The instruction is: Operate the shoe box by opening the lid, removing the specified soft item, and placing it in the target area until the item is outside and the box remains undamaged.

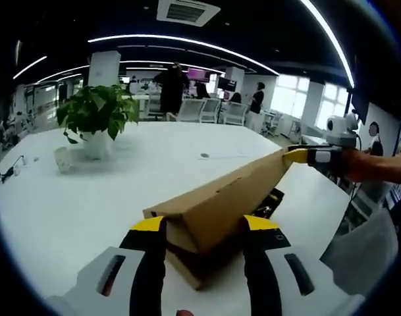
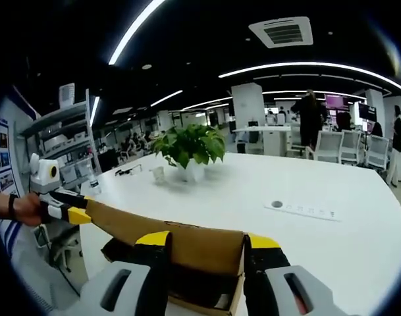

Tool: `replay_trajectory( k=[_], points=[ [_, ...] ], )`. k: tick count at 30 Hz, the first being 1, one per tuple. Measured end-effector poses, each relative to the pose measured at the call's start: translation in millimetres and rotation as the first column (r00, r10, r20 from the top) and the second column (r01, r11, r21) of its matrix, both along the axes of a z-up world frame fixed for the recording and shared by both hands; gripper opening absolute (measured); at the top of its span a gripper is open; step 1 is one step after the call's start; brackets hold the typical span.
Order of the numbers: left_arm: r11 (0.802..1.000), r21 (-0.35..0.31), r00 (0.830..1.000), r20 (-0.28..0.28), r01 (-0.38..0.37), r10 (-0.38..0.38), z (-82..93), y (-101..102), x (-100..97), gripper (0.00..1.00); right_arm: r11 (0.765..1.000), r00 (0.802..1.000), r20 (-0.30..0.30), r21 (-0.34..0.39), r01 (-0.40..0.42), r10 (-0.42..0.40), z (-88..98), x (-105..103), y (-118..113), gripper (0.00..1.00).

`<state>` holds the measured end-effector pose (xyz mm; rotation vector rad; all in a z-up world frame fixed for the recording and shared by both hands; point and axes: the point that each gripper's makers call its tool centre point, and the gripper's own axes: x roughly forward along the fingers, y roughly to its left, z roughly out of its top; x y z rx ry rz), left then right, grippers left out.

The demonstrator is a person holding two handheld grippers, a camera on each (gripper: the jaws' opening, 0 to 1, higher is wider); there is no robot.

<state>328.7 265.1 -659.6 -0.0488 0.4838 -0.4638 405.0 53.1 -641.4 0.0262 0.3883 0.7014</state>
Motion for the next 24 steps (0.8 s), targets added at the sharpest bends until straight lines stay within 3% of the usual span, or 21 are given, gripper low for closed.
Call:
replay_trajectory(
  k=[4,7,16,20,24],
  points=[
    [1.0,-0.012,1.0,0.017,0.004,-0.004,3.5,1.2,3.4,0.48,1.0,1.0,0.008,0.01,0.002,-0.002,6.2,6.6,1.7,0.4],
    [0.998,0.054,0.999,0.044,0.019,-0.022,4.4,2.4,6.8,0.46,1.0,1.0,0.021,0.003,-0.002,0.002,11.2,11.7,3.1,0.4],
    [0.99,0.142,0.996,0.087,-0.005,-0.007,10.4,12.6,21.0,0.35,1.0,0.999,0.038,0.009,-0.012,0.011,21.2,26.3,5.9,0.4],
    [0.968,0.247,0.991,0.132,-0.034,0.001,11.7,20.2,29.8,0.3,0.999,0.998,0.046,0.014,-0.04,0.039,23.1,30.7,7.9,0.42],
    [0.958,0.28,0.989,0.147,-0.062,0.021,15.8,24.0,35.6,0.21,0.996,0.995,0.05,0.004,-0.089,0.089,25.9,34.3,10.3,0.44]
  ],
)
